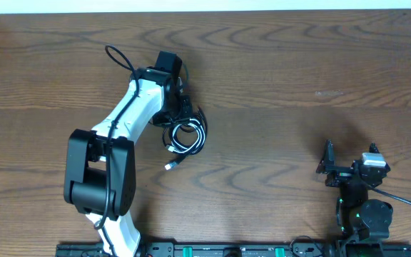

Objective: Untangle cables
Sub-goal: 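Lower the left gripper and grasp the cable bundle at its center, then lift the bundle with the left gripper while the right arm moves in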

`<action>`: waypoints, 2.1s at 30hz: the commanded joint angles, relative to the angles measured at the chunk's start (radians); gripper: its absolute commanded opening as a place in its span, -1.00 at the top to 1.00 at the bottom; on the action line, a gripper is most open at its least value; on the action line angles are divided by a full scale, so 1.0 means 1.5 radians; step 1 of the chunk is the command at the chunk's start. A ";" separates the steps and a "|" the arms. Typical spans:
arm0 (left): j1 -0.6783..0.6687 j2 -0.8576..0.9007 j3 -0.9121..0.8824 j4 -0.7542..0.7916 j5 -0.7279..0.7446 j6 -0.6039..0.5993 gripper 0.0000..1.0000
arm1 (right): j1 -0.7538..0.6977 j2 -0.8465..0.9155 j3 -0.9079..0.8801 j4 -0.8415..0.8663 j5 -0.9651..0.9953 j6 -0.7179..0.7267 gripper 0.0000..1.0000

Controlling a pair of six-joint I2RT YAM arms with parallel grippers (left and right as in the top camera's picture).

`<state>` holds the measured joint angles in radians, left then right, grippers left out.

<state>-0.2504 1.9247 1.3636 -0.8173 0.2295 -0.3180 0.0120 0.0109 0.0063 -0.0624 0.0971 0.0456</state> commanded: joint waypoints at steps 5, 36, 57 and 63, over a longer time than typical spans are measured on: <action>0.002 0.043 -0.017 0.040 -0.015 -0.012 0.38 | 0.006 -0.003 -0.001 -0.002 -0.001 0.009 -0.98; 0.040 -0.045 -0.006 0.080 -0.003 -0.041 0.85 | 0.006 -0.003 -0.001 -0.002 -0.001 0.009 -0.99; 0.054 -0.054 -0.012 0.077 -0.002 0.008 0.85 | 0.006 -0.003 -0.001 -0.002 -0.010 0.012 -0.99; 0.054 -0.054 -0.012 0.084 0.169 0.145 0.85 | 0.006 -0.003 -0.001 0.020 -0.041 0.019 -0.98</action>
<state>-0.1673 1.8469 1.3506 -0.6975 0.2932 -0.2596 0.0120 0.0113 0.0063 -0.0544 0.0753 0.0544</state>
